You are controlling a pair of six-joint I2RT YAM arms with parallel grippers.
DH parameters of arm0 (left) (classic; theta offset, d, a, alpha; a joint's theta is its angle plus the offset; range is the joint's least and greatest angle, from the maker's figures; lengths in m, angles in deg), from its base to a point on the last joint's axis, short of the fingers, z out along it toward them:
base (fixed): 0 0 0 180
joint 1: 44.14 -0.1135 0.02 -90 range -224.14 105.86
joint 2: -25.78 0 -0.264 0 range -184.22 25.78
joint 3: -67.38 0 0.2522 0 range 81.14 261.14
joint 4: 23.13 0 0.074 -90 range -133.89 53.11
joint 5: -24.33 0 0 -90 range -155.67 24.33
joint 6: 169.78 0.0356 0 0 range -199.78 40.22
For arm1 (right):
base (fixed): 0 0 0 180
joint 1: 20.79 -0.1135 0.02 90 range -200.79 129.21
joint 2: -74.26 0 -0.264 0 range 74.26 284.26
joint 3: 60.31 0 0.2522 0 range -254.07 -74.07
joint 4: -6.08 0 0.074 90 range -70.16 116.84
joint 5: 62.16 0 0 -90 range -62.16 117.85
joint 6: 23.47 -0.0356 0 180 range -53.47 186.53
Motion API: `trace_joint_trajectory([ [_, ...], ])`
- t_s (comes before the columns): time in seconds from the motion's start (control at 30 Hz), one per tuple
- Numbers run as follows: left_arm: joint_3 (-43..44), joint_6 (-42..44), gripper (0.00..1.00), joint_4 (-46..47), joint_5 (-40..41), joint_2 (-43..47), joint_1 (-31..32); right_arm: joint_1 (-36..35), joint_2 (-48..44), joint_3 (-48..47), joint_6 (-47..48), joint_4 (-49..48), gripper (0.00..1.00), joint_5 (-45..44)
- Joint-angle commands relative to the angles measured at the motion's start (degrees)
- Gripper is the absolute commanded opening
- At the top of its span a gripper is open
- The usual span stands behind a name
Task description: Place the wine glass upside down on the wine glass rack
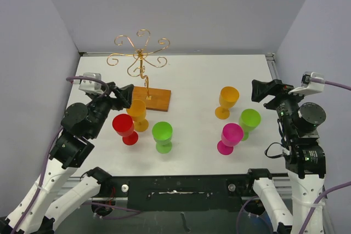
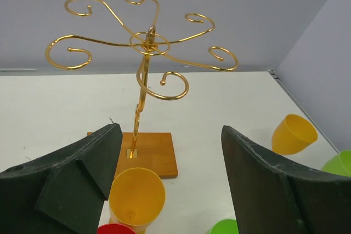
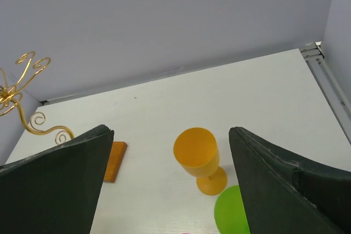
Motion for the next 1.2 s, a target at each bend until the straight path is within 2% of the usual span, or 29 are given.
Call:
trace_joint_trajectory([
  [0.0, 0.1, -1.5, 0.72, 2.5, -3.7, -0.1, 0.3, 2.0, 1.2, 0.1, -3.9, -2.6, 0.91, 7.5],
  [0.17, 0.2, -2.2, 0.75, 2.7, -7.1, -0.1, 0.3, 3.1, 1.6, 0.8, -5.7, -3.7, 0.98, 11.5],
  [0.37, 0.8, -2.5, 0.76, 2.5, -12.3, -0.2, 0.4, 3.6, 3.9, 0.1, -5.2, -1.7, 0.98, 14.9],
  [0.43, 0.5, -2.9, 0.76, 2.7, -12.8, -0.1, 0.5, 3.6, 5.9, -0.7, -3.9, 0.7, 0.93, 15.7],
  [0.53, 1.1, -3.3, 0.76, 2.9, -13.3, -0.3, 0.5, 3.4, 10.8, -2.8, -1.0, 5.8, 0.80, 15.3],
  [0.67, 1.9, -3.1, 0.76, 4.4, -14.9, -1.2, 0.6, -0.4, 15.5, -3.7, 0.7, 8.9, 0.65, 10.9],
  [0.83, 1.4, -2.7, 0.76, 6.5, -16.6, -1.8, 0.5, -9.9, 24.2, -5.9, 2.1, 11.4, 0.59, -2.8],
  [0.93, -1.5, -3.2, 0.76, 9.0, -17.1, -1.1, 0.6, -12.7, 28.9, -5.5, 2.2, 10.6, 0.52, -7.4],
  [1.0, -2.8, -3.9, 0.76, 9.7, -16.8, -0.6, 0.6, -13.6, 31.5, -5.4, 1.8, 9.7, 0.48, -8.5],
  [1.17, -3.0, -2.7, 0.76, 9.5, -17.5, -0.2, 0.6, -16.4, 39.0, -7.2, 2.5, 8.9, 0.47, -9.3],
])
